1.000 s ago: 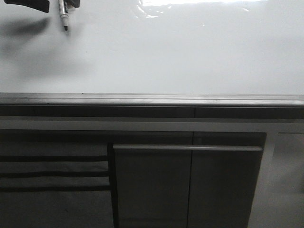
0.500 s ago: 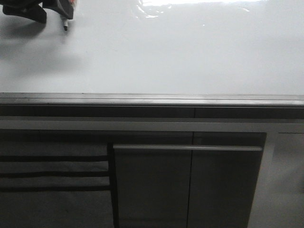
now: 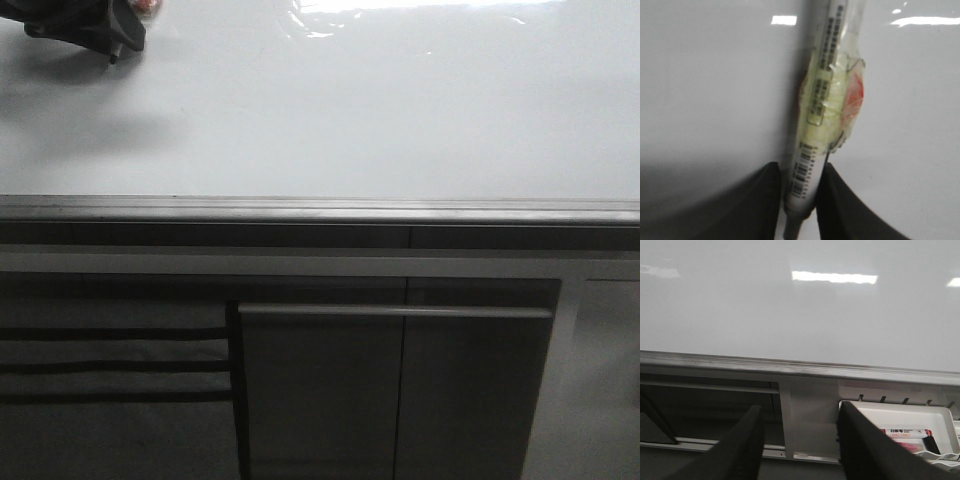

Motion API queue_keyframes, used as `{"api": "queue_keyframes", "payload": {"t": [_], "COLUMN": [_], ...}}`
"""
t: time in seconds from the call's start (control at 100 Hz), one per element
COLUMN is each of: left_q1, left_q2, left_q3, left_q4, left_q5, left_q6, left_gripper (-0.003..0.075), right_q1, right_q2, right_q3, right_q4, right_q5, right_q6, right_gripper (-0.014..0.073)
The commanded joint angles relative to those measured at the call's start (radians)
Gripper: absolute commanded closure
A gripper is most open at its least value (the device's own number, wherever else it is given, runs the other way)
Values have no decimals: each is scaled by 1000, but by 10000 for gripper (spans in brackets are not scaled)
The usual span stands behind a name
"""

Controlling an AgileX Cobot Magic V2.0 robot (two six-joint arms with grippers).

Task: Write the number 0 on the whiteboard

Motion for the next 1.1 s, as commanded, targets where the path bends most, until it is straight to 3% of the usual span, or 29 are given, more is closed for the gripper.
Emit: {"api": "queue_keyframes", "payload": {"t": [0.0, 0.13, 0.28, 0.39, 0.53, 0.67, 0.82, 1.09], "left_q1": [-5, -5, -5, -5, -42, -142, -299, -541], "left_q2": [-46, -72, -131, -197, -283, -346, -370, -370], "left_q3": [-35, -35, -35, -35, -35, -35, -35, -32], "left_q4": [5, 7, 43, 71, 71, 58, 49, 49], "left_q5": [-76, -67, 14, 155, 384, 557, 712, 807], "left_q6": [-3, -3, -3, 20, 151, 283, 373, 421], "left_gripper": [670, 741, 740, 740, 740, 740, 740, 740], "right_q1": [-4, -4, -4, 0, 36, 133, 281, 503], "right_q2": [15, 15, 15, 15, 32, 107, 229, 469], "right_q3": [-34, -34, -36, -56, -104, -170, -250, -448], "right_q4": [-10, -16, -16, 1, 63, 154, 160, 160], "right_q5": [-74, -78, -95, -87, -46, 30, 114, 337], "right_q6": [-9, -9, -9, -9, -76, -210, -281, -441], "right_gripper": [293, 293, 293, 293, 295, 295, 295, 295]}}
